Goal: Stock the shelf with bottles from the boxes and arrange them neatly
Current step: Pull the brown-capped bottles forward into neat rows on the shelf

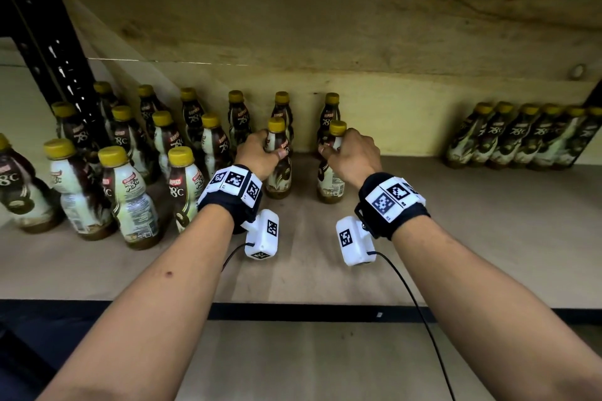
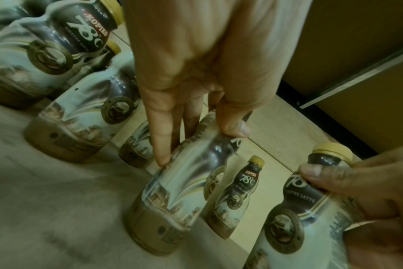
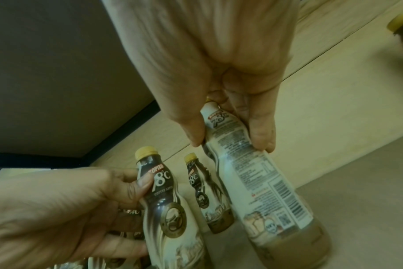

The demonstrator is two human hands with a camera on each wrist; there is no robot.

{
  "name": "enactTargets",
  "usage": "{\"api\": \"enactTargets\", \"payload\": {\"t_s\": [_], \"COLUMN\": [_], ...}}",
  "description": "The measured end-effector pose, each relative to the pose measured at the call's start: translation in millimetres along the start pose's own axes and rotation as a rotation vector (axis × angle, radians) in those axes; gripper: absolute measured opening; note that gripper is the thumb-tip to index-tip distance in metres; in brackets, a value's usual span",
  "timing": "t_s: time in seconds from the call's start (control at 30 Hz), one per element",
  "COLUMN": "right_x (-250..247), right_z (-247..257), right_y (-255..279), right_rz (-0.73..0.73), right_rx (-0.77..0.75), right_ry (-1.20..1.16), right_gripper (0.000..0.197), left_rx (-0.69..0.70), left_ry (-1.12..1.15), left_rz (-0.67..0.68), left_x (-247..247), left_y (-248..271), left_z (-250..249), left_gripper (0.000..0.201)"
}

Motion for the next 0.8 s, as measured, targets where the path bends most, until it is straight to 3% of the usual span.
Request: {"api": "enactTargets", "payload": {"t_s": [0.17,0.3,0.4,0.5,0.67,0.8], "right_x": [-0.7,-2.7,-19.7,-46.3,-102.5,-152.7], "right_z": [-1.2,-5.0,-11.5,-31.6,-101.0,-171.2], "right_y": [3.5,0.9,-2.9,-14.6,-35.9,-47.2], "right_rz": [0.001,0.094,0.115,0.073,-0.024,-0.13], "right_rx": [-0.025,0.002,0.008,0.029,0.145,0.183], "right_ry": [-0.032,-0.12,-0.207,-0.312,-0.443,-0.44], "right_gripper": [0.045,0.054,0.065,0.072,0.053,0.026], "left_rx": [-0.049,-0.029,0.081,0.248,0.439,0.481], "left_ry": [0.035,0.005,-0.111,-0.158,-0.166,-0.156], "left_rz": [0.033,0.037,-0.072,-0.152,-0.108,0.049], "left_x": [3.0,-0.7,-13.2,-12.9,44.4,125.1], "left_y": [-6.8,-0.8,3.1,6.1,3.5,-8.0], "left_z": [8.8,-7.9,-43.9,-97.0,-175.5,-209.0], "left_gripper": [0.028,0.041,0.05,0.047,0.031,0.028]}}
Point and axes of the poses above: each hand's wrist, its own y-axis away from the middle knuckle, its own x-axis out of the palm, z = x × y, the point moved 8 cm from there along -y, towards the middle knuckle, and after that the axes turned 2 degrees about x, right-handed, at the moved point
